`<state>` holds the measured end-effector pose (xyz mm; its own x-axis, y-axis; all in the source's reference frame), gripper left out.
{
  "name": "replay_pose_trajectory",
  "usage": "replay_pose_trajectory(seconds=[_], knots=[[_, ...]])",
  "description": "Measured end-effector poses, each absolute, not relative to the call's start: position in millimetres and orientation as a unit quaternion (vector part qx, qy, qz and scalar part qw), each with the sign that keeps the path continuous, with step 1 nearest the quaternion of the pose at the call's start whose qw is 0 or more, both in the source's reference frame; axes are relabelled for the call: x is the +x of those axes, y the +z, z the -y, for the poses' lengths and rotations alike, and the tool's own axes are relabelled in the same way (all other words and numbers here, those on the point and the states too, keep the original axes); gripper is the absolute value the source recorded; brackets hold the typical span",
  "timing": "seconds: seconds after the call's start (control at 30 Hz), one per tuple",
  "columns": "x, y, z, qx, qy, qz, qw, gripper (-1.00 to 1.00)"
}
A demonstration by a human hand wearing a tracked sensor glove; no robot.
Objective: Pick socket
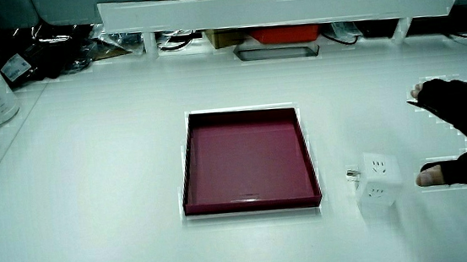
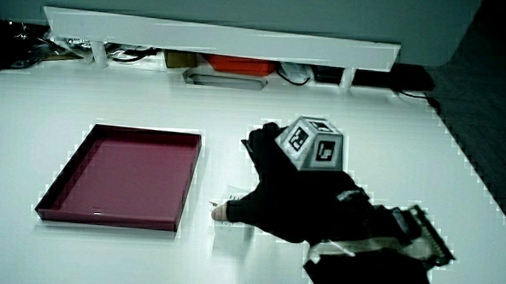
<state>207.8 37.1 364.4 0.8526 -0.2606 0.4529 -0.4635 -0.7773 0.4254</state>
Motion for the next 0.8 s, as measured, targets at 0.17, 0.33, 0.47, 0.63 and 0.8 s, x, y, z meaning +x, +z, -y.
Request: replay_pose_trajectory(seconds=[0.17,0.33,0.47,0.63,0.8], knots=[[199.8,390.2,-30.2,0.913,0.199,0.188,0.304,0.00],[193.3,410.0,-24.5,0.903,0.202,0.179,0.334,0.00],[192.9,424.2,-21.9,0.899,0.197,0.170,0.351,0.00],[193.2,444.3,-19.0,0.894,0.189,0.161,0.373,0.00],[189.1,455.6,-18.4,0.886,0.195,0.152,0.392,0.00]])
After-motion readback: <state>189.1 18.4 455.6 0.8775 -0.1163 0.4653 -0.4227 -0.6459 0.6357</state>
